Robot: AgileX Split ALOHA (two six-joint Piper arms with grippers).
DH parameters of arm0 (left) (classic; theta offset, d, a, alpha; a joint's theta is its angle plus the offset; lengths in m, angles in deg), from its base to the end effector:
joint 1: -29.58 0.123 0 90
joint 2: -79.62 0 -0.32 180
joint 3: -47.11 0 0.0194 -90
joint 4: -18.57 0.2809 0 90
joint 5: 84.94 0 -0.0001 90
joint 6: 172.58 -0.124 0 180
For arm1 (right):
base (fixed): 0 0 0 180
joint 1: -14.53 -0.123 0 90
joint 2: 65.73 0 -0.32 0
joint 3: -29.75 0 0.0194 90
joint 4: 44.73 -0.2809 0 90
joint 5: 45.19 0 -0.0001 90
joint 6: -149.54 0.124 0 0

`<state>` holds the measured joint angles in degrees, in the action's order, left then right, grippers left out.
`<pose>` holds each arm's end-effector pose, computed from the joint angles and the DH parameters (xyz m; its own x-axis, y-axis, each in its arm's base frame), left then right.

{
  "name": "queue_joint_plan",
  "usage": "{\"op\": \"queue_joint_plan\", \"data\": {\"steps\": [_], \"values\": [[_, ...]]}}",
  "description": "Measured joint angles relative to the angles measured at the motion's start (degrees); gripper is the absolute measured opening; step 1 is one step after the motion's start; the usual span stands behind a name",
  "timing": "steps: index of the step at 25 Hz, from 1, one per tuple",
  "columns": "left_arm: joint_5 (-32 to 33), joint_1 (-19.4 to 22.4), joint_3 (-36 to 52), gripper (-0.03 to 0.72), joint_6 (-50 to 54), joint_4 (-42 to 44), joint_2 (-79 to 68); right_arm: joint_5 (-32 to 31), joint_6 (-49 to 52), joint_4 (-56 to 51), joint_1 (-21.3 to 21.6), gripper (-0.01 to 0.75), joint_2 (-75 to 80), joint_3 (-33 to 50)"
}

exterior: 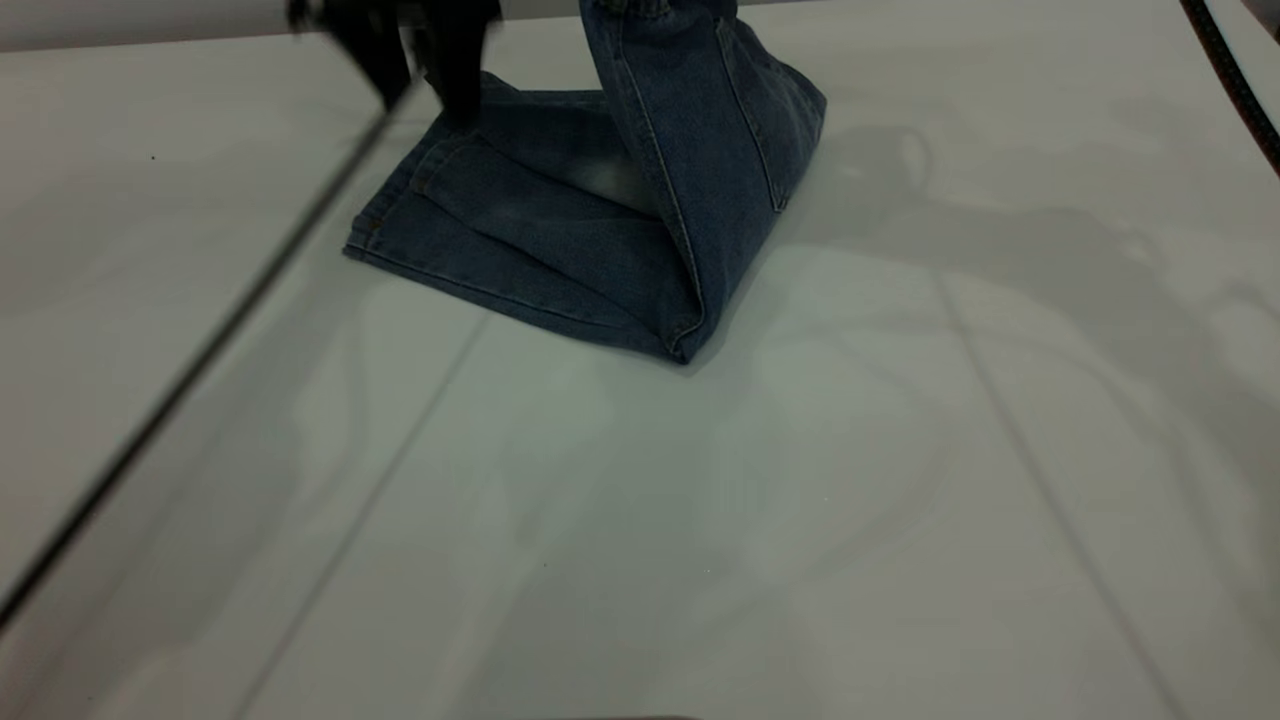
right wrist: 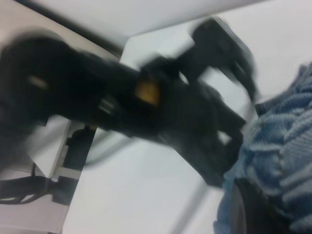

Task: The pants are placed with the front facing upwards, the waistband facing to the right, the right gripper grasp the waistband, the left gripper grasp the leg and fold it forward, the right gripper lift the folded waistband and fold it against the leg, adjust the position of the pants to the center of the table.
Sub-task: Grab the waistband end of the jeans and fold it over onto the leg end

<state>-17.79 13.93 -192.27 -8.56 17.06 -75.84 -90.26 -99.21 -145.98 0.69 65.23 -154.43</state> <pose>0.5848 -0.1670 0.1267 -0.8155 0.5040 -0.2845 0.5112 0.8577 0.0542 0.4908 0.2097 0.1733 -0.8055 0.2474 -0.5385 -0.3693 0.5011 0.7826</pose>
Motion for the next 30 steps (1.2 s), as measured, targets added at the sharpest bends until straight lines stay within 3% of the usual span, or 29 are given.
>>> {"op": "queue_joint_plan", "data": {"steps": [8, 17, 20, 26, 28, 30], "values": [[0.00, 1.11, -10.97, 0.500, 2.01, -0.02, 9.17, 2.31, -4.64, -0.81, -2.14, 0.083, 2.77, -0.52], [0.00, 0.94, -12.22, 0.500, 3.15, -0.40, 13.57, 8.72, -9.02, -0.87, -10.87, 0.116, 8.56, -6.60], [0.00, 0.94, -12.22, 0.500, 3.27, -0.40, 13.51, 9.59, -9.13, -1.16, -12.00, 0.207, 10.87, -8.90], [0.00, 0.84, -12.22, 0.500, 3.33, -0.35, 13.51, 9.82, -8.53, -1.03, -12.18, 0.578, 11.44, -9.75], [0.00, 0.84, -12.22, 0.500, 3.33, -0.16, 13.51, 9.87, -7.50, 1.10, -11.80, 0.654, 11.44, -9.75], [0.00, 0.84, -12.22, 0.500, 3.33, -0.09, 13.51, 9.75, -4.74, 5.36, -10.86, 0.675, 11.33, -9.75]]}}
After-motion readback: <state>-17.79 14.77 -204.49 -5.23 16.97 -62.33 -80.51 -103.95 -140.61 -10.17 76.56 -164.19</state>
